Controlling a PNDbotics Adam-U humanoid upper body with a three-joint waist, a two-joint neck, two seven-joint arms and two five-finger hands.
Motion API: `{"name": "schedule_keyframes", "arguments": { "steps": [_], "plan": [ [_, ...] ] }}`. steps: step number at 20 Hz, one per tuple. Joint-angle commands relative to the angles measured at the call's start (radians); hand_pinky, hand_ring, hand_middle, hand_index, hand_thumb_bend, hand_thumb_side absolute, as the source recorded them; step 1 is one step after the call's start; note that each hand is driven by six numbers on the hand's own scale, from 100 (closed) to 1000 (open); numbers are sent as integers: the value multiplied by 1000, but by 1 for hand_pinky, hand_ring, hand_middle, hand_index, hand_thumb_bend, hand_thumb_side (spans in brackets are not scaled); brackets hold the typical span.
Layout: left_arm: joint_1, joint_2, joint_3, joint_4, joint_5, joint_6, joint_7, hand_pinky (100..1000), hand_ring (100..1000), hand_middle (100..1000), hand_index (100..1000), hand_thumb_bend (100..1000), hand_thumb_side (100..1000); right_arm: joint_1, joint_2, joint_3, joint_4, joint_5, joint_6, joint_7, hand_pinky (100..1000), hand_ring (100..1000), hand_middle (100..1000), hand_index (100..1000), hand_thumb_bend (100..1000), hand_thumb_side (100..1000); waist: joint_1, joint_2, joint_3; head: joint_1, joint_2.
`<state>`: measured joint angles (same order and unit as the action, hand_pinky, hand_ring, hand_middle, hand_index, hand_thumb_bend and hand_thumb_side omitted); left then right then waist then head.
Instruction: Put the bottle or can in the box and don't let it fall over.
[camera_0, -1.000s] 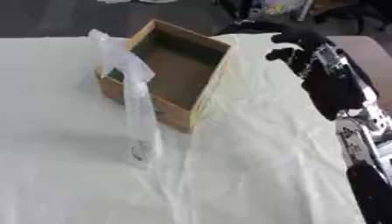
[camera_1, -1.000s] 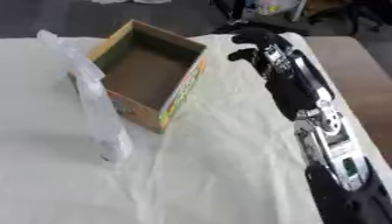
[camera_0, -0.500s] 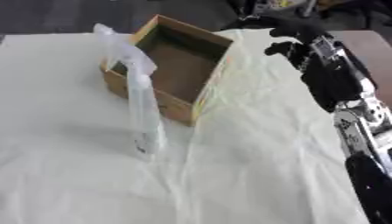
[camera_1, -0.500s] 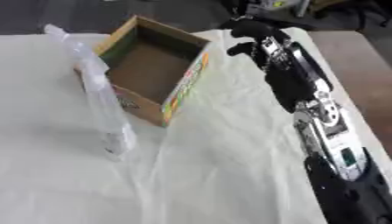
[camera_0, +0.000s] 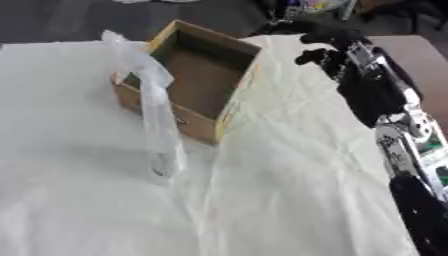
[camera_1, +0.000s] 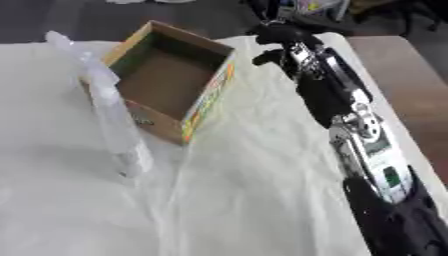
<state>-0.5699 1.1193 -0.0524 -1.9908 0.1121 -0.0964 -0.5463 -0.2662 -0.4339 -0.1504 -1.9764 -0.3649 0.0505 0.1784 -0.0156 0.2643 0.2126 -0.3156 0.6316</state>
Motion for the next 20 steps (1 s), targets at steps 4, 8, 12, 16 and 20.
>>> {"name": "schedule_keyframes", "arguments": {
  "steps": [4,8,12,16,20],
  "plan": [
    [-161,35,-74,-9,12,59,-101,868,700,770,841,100,846,-9,-31,8,-21,5,0,12,965,685,751,798,100,664,8,-27,-6,3,3],
    [-271,-5,-118,-9,10,93,-141,865,705,770,845,100,836,-6,-33,11,-18,5,0,16,966,685,751,798,100,665,12,-34,-7,7,0],
    [-361,-58,-158,-9,5,142,-179,865,708,771,846,100,836,-5,-33,15,-16,4,4,21,966,684,751,798,100,666,17,-39,-6,16,-2],
    [-425,-103,-180,-7,-11,190,-202,864,712,772,848,100,872,-6,-35,20,-15,3,5,26,966,684,751,798,100,675,21,-42,-8,31,-7],
    [-494,-153,-204,30,-33,211,-226,864,709,772,847,100,828,-8,-34,23,-14,2,6,30,966,684,751,798,100,668,24,-43,-16,43,-13]
  ]
}}
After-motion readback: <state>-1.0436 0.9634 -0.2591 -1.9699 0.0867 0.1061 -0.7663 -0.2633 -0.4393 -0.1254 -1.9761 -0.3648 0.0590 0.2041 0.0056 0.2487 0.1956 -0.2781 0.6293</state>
